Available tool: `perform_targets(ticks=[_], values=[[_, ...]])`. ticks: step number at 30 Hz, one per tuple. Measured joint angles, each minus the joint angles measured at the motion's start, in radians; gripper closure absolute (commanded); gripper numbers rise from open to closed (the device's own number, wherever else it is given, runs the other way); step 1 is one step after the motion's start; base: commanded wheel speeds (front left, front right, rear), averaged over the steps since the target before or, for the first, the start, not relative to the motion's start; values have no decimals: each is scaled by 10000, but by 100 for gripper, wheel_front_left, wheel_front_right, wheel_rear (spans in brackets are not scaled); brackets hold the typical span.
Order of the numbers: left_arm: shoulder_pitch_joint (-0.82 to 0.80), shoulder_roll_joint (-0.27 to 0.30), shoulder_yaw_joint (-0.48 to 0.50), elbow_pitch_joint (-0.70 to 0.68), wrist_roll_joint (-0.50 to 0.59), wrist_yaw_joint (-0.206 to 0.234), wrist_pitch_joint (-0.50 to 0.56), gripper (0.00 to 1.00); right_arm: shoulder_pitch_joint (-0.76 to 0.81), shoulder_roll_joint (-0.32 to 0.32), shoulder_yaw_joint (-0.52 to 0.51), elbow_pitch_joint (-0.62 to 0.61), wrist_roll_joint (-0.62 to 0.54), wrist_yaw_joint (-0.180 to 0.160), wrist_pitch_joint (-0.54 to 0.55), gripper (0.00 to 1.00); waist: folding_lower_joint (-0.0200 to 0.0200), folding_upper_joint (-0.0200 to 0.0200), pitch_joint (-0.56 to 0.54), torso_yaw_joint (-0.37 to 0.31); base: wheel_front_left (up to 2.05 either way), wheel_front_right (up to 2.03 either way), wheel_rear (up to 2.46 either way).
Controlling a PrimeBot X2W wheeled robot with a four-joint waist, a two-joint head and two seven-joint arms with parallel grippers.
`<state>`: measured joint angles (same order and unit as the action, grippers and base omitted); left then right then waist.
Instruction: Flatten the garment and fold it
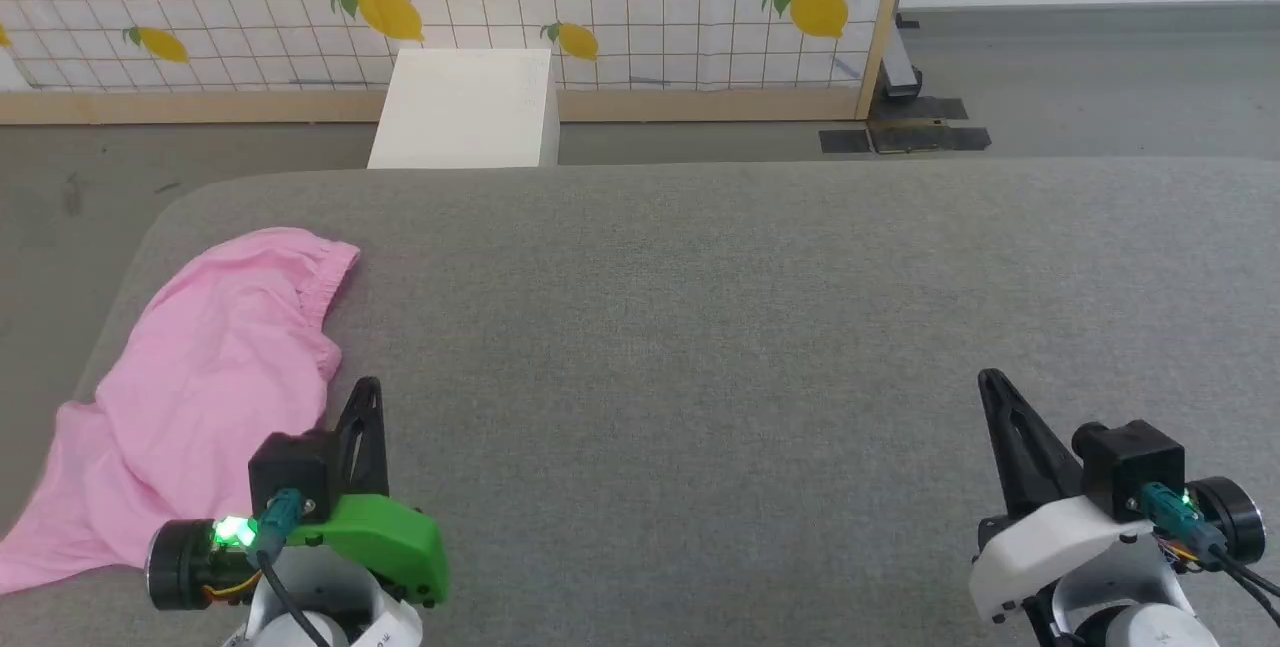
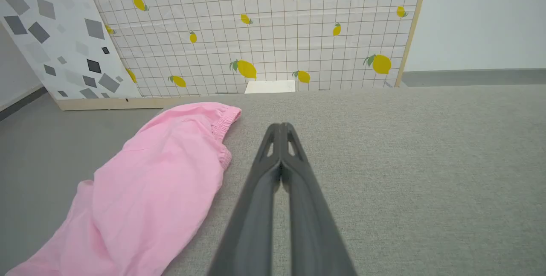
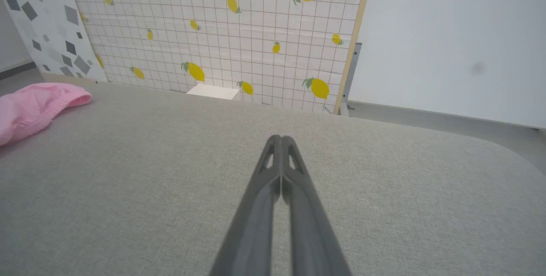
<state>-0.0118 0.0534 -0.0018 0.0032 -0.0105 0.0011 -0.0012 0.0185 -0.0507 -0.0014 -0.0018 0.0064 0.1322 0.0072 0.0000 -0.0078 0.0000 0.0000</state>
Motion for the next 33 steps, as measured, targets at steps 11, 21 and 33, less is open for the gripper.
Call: perform_targets(ticks=[11,21,33], values=[[0,0,0,0,0,0,0,100,0,0,0,0,0,0,-2,100,0,0,0,0,0,0,0],[0,0,-2,0,0,0,0,100,0,0,0,0,0,0,-2,100,0,0,0,0,0,0,0],[-4,0,-58,48,-38,-2,-8,0,5,0,-19,6,19,2,13,0,0,0,1,-1,0,0,0]])
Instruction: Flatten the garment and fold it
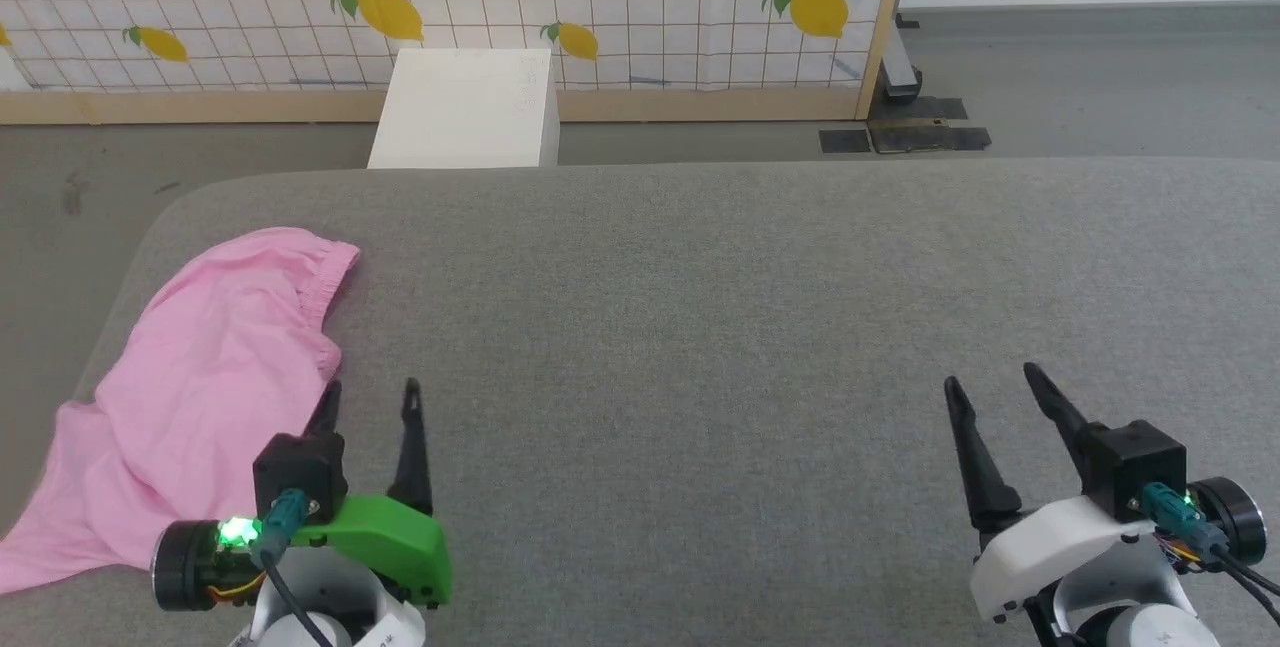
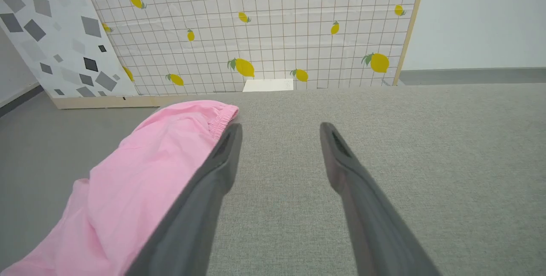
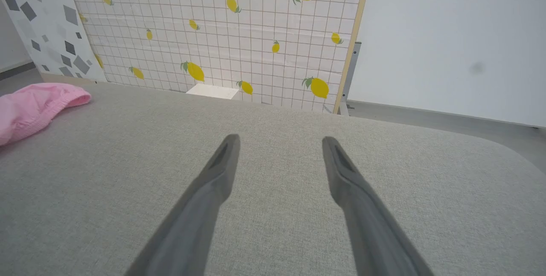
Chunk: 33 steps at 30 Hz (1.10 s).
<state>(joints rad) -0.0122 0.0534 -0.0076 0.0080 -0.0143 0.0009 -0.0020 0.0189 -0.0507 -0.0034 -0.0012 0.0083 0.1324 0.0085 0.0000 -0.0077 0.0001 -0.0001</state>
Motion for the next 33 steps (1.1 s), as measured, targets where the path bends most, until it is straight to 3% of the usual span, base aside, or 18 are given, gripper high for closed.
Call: perform_targets(ticks=[33], values=[[-266,0,-420,763,-401,-146,-658,0,62,-2,-420,75,270,0,-234,0,0,1,-32,185,0,0,0]])
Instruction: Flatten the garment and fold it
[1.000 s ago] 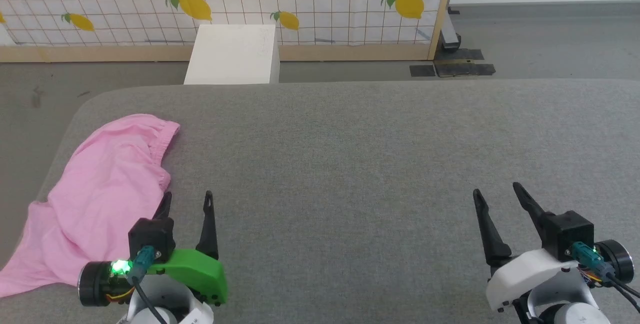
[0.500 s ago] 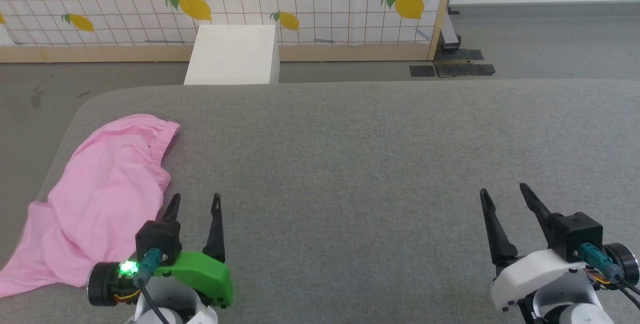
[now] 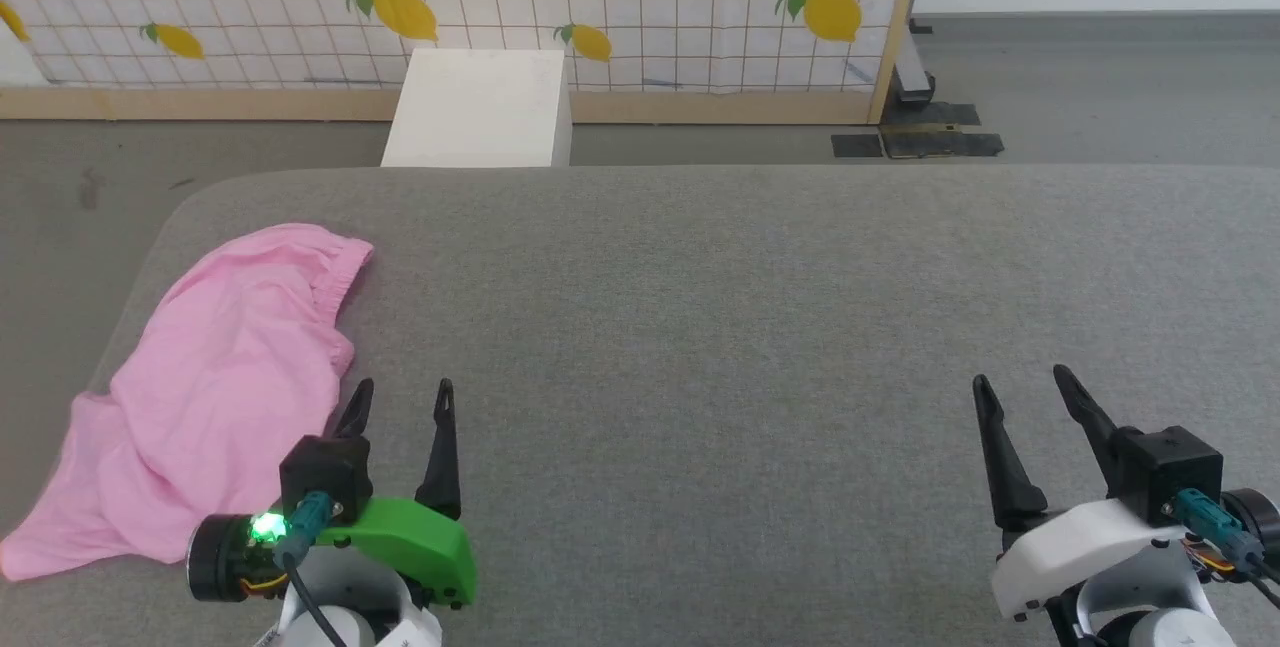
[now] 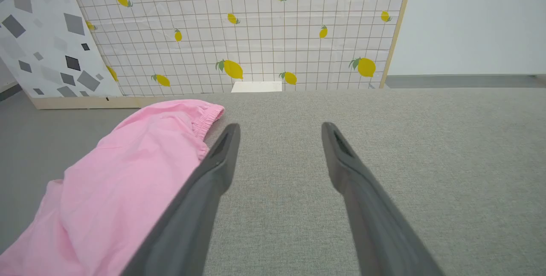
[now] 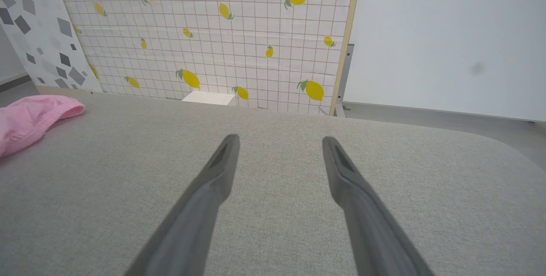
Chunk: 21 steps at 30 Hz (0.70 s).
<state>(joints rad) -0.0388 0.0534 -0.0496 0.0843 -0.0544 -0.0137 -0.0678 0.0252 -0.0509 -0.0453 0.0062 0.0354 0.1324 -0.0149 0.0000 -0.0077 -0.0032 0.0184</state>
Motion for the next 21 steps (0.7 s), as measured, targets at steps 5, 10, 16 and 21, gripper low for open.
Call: perform_targets(ticks=[5,10,16,21], values=[[-58,0,27,73,-10,-2,-105,0,74,0,-21,-92,15,0,0,0,0,0,13,205,0,0,0],[-140,0,128,142,-71,-42,-221,0,113,0,-6,-184,25,0,0,0,0,0,37,508,0,0,0],[-142,0,349,240,-224,-46,-320,0,154,0,48,-255,27,-2,13,0,0,0,51,952,0,0,0],[-143,0,477,311,-349,-90,-410,0,176,4,113,-324,27,-2,15,0,0,0,63,1394,0,0,0]])
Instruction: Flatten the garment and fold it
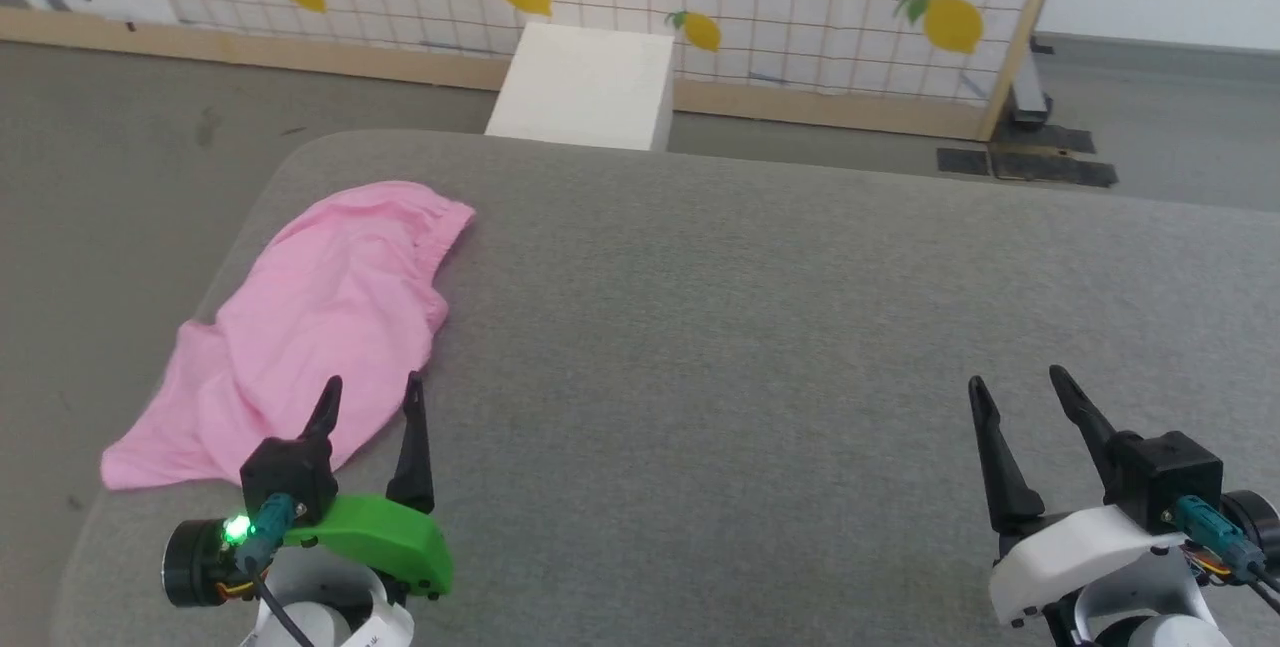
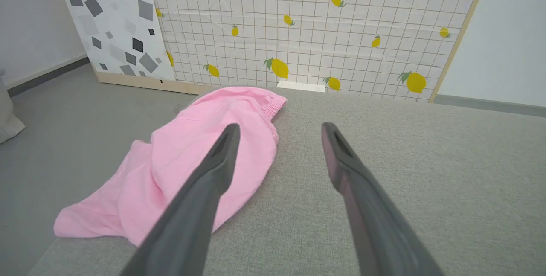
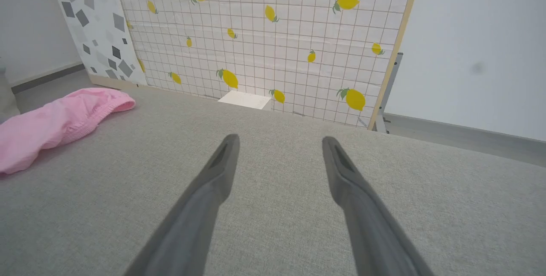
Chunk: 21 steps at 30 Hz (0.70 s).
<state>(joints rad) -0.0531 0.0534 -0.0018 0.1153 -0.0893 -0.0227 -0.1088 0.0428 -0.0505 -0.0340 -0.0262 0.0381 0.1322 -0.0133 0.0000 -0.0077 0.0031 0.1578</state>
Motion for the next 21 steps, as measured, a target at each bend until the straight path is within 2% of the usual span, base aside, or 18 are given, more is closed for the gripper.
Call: perform_targets(ticks=[21], values=[[1,0,491,244,-332,-27,-433,0,132,-2,-27,-309,171,0,46,0,0,0,136,1571,0,0,0]])
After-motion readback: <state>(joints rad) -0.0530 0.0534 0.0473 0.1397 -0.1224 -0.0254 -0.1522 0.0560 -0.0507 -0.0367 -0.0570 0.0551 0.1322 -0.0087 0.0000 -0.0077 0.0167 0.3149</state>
